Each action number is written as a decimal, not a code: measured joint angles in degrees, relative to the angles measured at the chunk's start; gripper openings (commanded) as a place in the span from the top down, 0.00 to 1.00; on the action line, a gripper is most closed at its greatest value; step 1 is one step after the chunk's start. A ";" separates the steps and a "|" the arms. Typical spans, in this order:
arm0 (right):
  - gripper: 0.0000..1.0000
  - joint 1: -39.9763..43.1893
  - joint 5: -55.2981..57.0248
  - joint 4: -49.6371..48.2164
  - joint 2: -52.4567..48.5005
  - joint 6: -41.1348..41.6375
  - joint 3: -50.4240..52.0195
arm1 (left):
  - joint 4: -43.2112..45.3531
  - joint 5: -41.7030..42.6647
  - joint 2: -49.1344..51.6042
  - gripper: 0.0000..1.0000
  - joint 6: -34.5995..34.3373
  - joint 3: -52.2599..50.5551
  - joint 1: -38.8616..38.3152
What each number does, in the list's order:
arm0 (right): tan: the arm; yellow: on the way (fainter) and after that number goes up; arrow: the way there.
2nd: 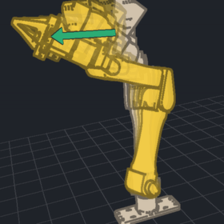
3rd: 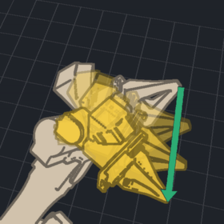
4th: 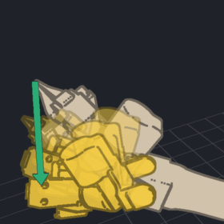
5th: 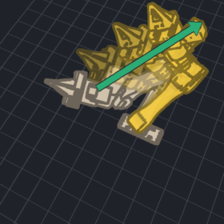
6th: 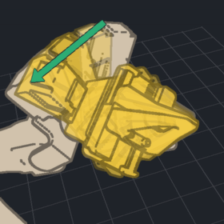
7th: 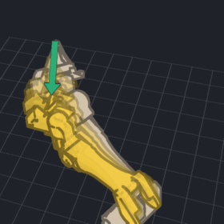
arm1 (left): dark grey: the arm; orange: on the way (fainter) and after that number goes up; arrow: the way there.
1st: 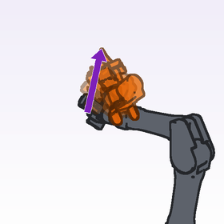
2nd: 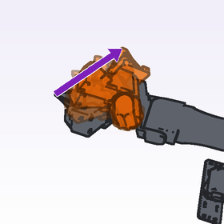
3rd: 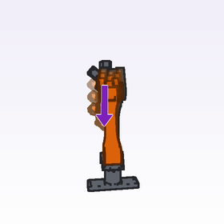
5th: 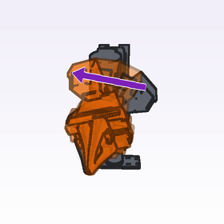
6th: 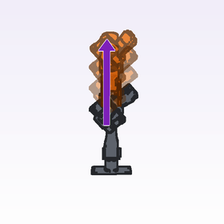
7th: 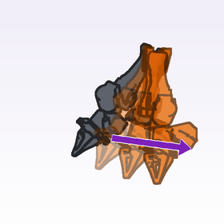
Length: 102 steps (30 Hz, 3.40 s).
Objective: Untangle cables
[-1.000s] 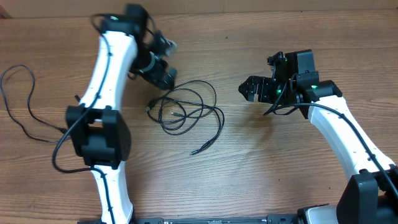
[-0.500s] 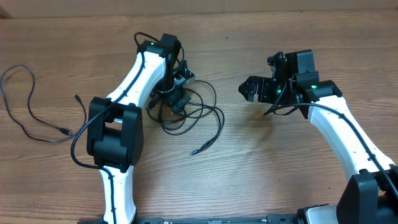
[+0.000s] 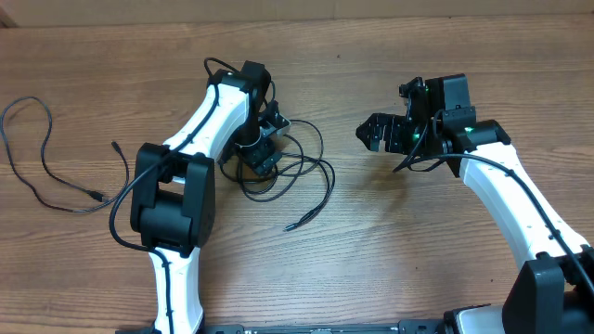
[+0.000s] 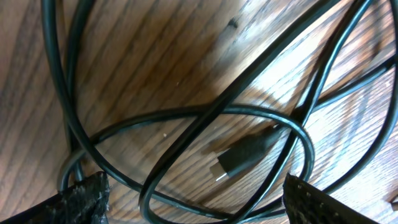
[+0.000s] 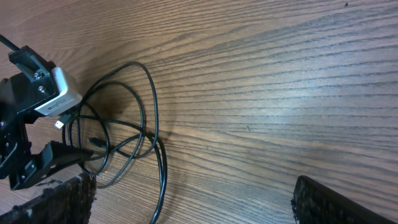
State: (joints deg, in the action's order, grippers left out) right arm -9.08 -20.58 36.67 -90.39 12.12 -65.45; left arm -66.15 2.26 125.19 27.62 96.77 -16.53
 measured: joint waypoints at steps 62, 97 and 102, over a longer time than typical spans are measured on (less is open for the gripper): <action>0.00 0.00 0.24 -0.22 0.00 -0.11 0.20 | -23.98 1.99 -4.07 0.96 -16.81 82.27 0.00; 0.00 0.00 -48.52 -37.00 0.00 10.82 0.35 | -24.57 9.09 -4.44 0.96 -24.26 82.27 0.00; 0.00 0.00 -53.64 -40.54 0.00 11.56 0.35 | -24.55 9.16 -4.44 0.96 -26.60 82.27 0.00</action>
State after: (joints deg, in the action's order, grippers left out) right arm -9.08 -74.22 -3.88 -90.39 23.68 -65.10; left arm -90.70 11.42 120.75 1.02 179.04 -16.53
